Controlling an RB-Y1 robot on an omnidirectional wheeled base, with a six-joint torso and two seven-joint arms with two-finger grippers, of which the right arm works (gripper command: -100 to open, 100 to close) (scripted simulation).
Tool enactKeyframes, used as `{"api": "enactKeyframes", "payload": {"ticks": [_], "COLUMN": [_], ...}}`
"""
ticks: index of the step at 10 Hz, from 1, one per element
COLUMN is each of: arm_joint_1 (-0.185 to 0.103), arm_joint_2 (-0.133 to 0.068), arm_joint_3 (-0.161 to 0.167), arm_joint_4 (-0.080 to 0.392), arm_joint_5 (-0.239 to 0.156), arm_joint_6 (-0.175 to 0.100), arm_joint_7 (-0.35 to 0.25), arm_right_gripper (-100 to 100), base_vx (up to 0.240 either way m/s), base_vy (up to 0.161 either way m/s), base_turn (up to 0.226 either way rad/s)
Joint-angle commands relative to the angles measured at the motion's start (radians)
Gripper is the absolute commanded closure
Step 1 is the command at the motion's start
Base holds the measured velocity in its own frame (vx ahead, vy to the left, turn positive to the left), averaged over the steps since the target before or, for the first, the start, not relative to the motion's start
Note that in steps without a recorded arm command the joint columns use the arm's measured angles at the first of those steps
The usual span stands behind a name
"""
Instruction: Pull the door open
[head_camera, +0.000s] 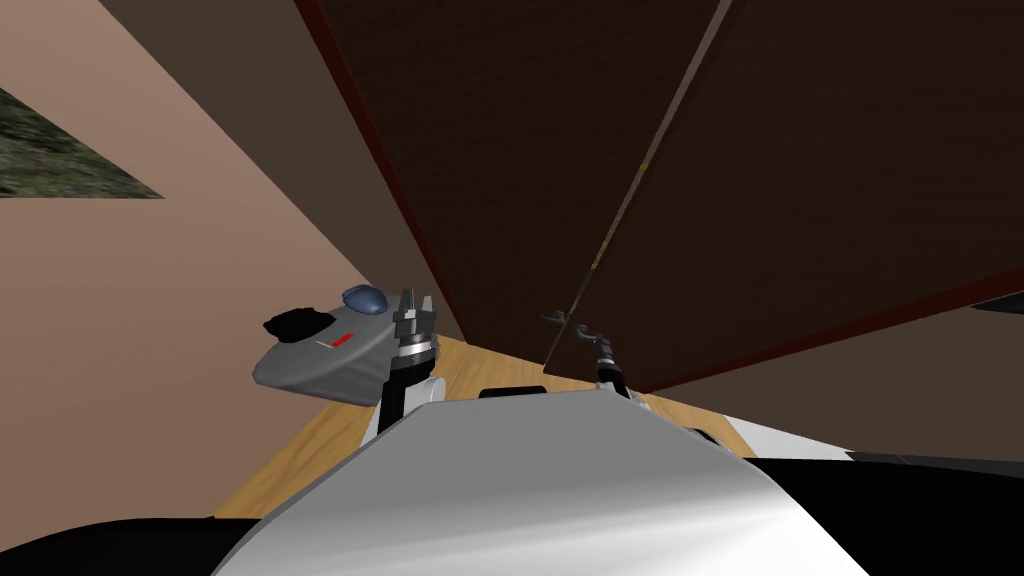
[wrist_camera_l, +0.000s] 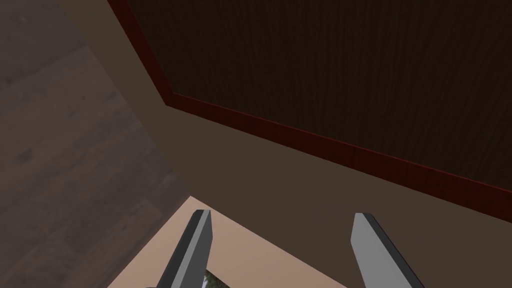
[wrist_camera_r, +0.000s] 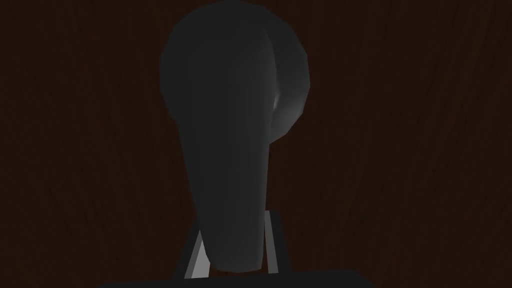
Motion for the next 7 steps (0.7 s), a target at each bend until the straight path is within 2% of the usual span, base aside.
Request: {"api": "enactKeyframes", "payload": {"ticks": [1,3,4,5,7], "arm_joint_1": [-0.013,-0.013,-0.005,-0.005,-0.008], "arm_joint_2": [-0.023,-0.023,-0.033,-0.034,-0.034], "arm_joint_3": [-0.006,-0.006,0.012,0.017,0.051], "arm_joint_4": [0.05,0.065,0.062,0.061,0.051], "arm_joint_5": [-0.003,-0.003,0.01,0.013,0.035], "arm_joint_6": [-0.028,-0.028,-0.036,-0.038,-0.051], "arm_joint_7": [-0.011,-0.011,-0.032,-0.036,-0.064], "arm_right_gripper": [100,100,100,100,100], "base_vx": [-0.153,-0.046,-0.124,-0.185,-0.211], "base_vy": [0.025,0.017,0.025,0.003,-0.032], "base_turn": [0.012,-0.021,0.134,0.106,0.135]}}
